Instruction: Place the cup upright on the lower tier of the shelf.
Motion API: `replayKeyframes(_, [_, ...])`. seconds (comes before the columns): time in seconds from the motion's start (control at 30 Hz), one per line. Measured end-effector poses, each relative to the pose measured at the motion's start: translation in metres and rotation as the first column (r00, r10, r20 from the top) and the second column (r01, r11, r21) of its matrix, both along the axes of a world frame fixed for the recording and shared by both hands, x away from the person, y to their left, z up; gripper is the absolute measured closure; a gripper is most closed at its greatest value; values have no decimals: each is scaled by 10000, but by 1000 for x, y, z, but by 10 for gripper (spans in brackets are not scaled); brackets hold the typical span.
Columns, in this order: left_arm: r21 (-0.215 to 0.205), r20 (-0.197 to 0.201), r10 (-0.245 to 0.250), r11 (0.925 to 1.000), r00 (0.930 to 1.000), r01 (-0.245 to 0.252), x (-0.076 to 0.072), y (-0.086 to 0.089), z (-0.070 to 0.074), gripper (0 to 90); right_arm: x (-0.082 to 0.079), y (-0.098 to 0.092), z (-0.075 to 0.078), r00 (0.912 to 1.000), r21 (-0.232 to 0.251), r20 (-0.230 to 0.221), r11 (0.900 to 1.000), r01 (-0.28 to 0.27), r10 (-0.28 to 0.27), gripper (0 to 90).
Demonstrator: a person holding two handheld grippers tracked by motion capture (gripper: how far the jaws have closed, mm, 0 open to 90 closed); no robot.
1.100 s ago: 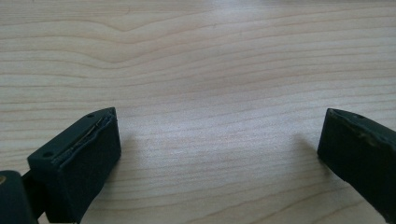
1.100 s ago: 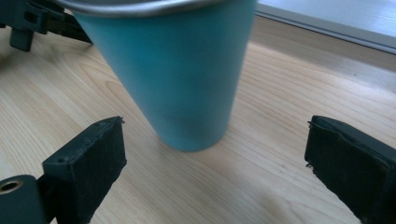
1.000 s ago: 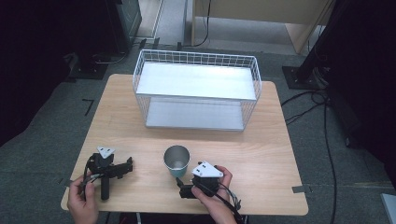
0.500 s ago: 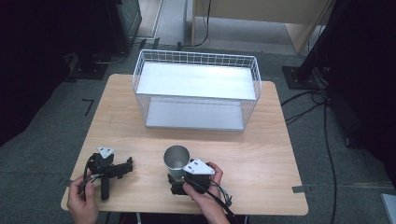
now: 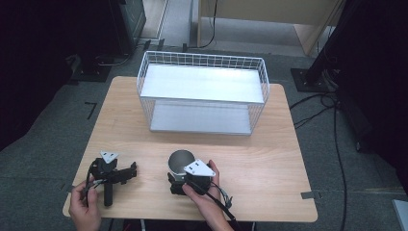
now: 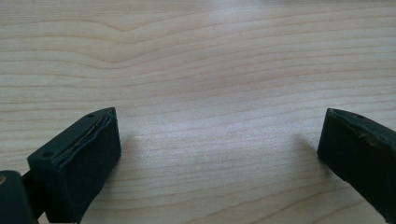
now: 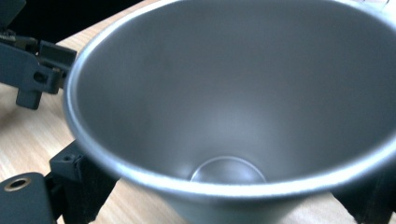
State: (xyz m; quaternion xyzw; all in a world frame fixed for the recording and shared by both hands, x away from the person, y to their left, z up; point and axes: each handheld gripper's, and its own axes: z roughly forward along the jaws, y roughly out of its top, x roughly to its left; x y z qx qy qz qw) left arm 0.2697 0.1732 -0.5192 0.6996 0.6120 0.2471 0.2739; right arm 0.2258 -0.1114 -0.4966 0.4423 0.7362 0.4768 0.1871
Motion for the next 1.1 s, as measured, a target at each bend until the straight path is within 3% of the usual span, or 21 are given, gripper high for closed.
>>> replayKeyframes(0.2, [-4, 5, 2, 10000, 10000, -2, 0, 0, 0, 0, 2, 5, 2, 9988, -6, 461, 9999, 144, -143, 136])
replayKeyframes(0.57, [-2, 1, 2, 10000, 10000, -2, 0, 0, 0, 0, 2, 4, 10, 9966, 284, 809, 9995, 126, -149, 145])
replayKeyframes(1.1, [-10, 14, 10, 10000, 10000, -10, 0, 0, 0, 0, 8, 0, 57, 9864, 462, 1615, 9987, 229, -300, 147])
